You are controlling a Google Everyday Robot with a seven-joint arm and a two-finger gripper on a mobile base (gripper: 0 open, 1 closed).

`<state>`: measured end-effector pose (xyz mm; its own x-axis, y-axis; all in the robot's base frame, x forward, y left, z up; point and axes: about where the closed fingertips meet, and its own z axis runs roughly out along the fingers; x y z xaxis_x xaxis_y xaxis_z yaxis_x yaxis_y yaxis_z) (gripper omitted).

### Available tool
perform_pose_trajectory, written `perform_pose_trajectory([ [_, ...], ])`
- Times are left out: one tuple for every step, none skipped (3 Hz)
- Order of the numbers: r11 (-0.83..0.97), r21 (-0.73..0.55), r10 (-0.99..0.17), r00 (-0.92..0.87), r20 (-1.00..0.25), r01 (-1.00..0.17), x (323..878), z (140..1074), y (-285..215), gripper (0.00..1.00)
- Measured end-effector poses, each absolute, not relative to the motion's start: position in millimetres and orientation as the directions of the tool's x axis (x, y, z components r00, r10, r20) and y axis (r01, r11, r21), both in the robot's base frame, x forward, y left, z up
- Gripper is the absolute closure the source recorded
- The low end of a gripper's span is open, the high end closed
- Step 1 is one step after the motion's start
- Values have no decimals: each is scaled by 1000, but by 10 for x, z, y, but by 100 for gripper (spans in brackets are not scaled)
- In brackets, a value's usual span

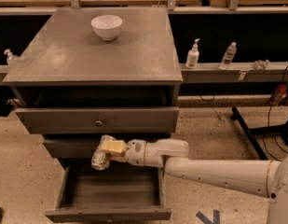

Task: Pick 7up can from bottom drawer and place on counter

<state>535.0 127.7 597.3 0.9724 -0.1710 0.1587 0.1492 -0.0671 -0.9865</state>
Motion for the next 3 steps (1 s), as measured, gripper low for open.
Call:
perform_pose_trajectory([
  [-19, -984, -143, 974, 177, 176, 5249, 6193, 1303, 100],
  [-2, -979, -122, 971, 204, 205, 5221, 6409, 1306, 100],
  [-27, -965, -103, 959, 263, 262, 5235, 6798, 1266, 100],
])
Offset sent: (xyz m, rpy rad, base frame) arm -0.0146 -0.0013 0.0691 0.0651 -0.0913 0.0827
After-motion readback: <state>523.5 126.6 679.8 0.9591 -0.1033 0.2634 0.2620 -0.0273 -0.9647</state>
